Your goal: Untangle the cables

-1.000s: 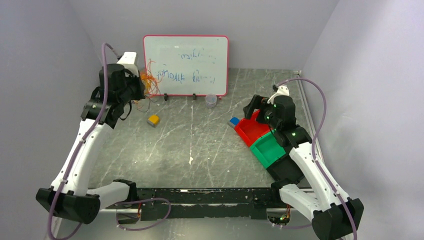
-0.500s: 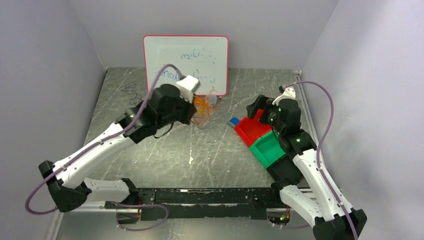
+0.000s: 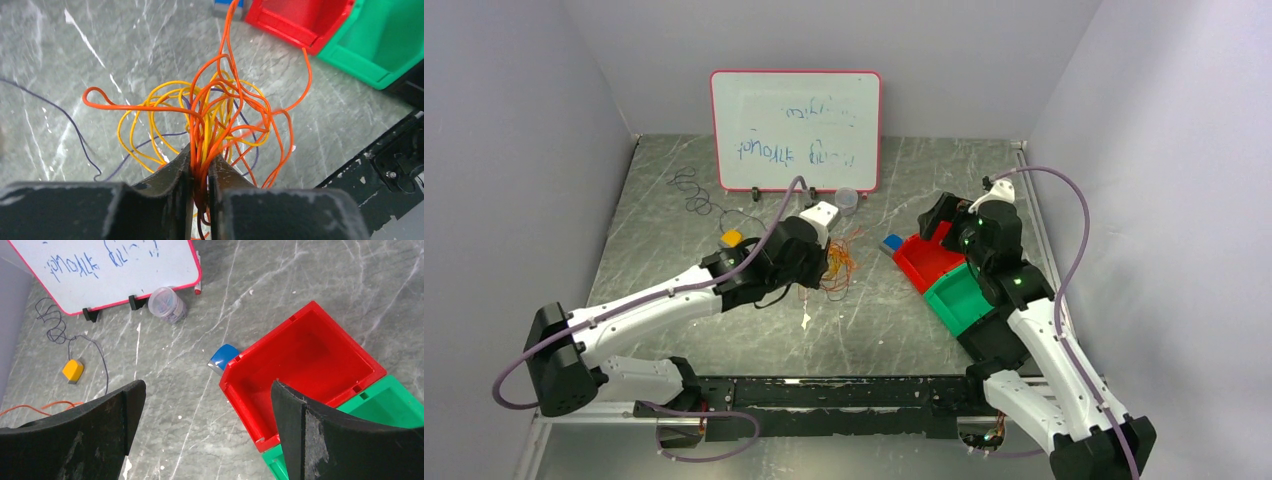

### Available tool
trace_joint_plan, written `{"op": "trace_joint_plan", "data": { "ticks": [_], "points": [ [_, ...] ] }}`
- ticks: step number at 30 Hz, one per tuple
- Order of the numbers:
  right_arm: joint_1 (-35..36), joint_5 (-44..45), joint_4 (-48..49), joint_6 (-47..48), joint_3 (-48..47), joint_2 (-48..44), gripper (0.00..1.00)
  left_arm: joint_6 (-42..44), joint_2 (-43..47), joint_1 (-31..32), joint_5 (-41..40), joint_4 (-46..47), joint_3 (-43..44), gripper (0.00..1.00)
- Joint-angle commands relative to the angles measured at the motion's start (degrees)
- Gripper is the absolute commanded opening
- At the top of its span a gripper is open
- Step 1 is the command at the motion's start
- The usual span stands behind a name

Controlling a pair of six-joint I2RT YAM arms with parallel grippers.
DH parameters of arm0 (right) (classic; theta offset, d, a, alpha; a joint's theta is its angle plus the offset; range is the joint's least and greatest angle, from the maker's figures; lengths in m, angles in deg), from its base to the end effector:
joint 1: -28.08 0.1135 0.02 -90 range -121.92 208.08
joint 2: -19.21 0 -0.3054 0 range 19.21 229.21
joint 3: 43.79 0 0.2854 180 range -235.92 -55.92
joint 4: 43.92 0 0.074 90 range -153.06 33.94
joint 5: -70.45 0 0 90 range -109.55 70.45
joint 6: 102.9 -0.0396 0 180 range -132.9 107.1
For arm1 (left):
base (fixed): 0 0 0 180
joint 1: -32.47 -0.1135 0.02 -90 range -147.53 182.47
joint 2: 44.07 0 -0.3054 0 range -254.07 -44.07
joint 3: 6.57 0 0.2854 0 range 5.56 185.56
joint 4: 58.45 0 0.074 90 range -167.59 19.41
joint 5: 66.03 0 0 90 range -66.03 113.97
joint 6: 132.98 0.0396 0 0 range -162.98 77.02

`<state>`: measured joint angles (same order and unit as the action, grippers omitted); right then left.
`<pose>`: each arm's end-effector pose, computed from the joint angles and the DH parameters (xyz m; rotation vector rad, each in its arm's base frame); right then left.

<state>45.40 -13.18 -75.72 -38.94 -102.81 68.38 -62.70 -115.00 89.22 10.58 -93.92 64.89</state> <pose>0.1986 0.0573 0.3510 0.2236 1.9590 0.3895 0.1710 -0.2441 0.3403 0.5717 2.1317 -0.5075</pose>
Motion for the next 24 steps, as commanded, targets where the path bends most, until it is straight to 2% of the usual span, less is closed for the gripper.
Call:
{"op": "trace_joint_plan", "data": {
  "ticks": [1, 8, 15, 20, 24],
  "points": [
    [-0.35, -1.19, 1.53, -1.3, 0.88, 0.89, 1.0, -4.21, -1.48, -1.16, -3.09, 3.72, -2.62, 0.22],
    [-0.34, -1.35, 1.44, -1.3, 1.34, 1.26, 1.0, -6.75, -1.66, -10.17, 1.22, 5.5, -9.31, 0.45],
    [-0.36, -0.89, 1.16, -1.13, 1.72, 1.0, 1.0, -4.69, 0.69, -16.71, 4.74, 6.47, -11.41, 0.58],
    [-0.36, -1.2, 1.27, -0.95, 2.17, 0.86, 1.0, -2.57, 2.31, -27.92, 5.76, 5.73, -7.85, 0.61],
    [-0.36, -2.54, 1.31, -1.25, 2.61, 0.92, 1.0, -1.9, -1.02, -37.66, 3.68, 5.8, -3.4, 0.63]
  ]
}}
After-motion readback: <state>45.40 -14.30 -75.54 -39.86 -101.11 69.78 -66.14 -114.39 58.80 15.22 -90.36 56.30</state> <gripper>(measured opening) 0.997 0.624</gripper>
